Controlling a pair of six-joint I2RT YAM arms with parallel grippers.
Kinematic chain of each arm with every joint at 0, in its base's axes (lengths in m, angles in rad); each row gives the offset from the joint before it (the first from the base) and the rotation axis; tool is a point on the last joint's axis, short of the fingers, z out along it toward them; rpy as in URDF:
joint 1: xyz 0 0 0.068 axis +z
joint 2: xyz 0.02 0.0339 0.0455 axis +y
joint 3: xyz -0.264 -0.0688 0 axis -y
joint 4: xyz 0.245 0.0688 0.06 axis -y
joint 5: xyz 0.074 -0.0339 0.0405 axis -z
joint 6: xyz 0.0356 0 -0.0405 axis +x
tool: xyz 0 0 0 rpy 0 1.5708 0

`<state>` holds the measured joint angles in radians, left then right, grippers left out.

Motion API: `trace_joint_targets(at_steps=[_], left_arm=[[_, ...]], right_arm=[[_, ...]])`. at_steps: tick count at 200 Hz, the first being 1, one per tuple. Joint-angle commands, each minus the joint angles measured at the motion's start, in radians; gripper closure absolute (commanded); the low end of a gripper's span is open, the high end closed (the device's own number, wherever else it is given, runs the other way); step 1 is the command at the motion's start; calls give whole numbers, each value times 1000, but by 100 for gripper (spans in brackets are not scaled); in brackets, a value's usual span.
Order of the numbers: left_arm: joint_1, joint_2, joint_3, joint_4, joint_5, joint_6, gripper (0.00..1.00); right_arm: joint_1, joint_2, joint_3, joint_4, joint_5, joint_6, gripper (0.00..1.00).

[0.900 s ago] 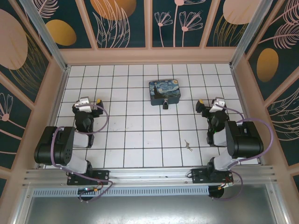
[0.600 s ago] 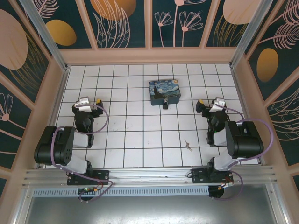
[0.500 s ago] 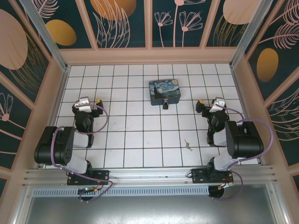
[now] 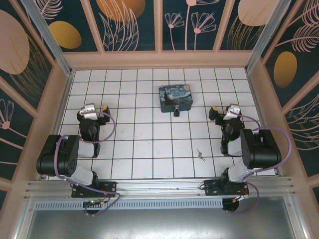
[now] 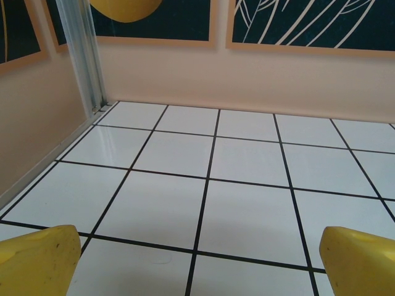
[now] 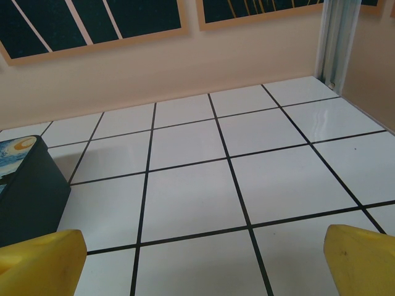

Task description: Unlock the padlock with the key

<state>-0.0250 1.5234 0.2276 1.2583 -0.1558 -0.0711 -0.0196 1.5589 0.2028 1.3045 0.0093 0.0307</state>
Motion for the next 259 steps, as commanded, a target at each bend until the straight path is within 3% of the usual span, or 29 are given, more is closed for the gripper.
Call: trace_joint_targets(at_steps=[1,40,58,79,98,136,164,196,223,259], left_arm=[[8,-3,15,3,20,-1,1],[15,-31,44,-68,12,-12,1],[14,-103,203,-433,-90,-42,3],[14,-145,400,-790,-154,-118,8],[1,-159,558,-1066,-55,-217,15],[-229,-220,640,-1399,-104,-388,15],[-442,-241,585,-1517,-139,-466,16],[-641,-238,524,-1508,-136,-558,17],[-731,-205,524,-1471,-107,-605,17],[-772,-164,510,-1410,-83,-650,16]], right_arm=[[-2,3,13,27,11,-18,1],[2,-35,36,-51,-22,-32,1],[18,-207,136,-378,74,12,1],[21,-355,312,-863,26,208,8],[43,-404,361,-1069,-101,366,13],[192,-492,328,-1441,-78,568,30],[356,-644,248,-1629,-36,737,40],[481,-798,219,-1826,31,902,44],[548,-818,180,-1868,47,973,45],[604,-814,99,-1794,70,1042,47]])
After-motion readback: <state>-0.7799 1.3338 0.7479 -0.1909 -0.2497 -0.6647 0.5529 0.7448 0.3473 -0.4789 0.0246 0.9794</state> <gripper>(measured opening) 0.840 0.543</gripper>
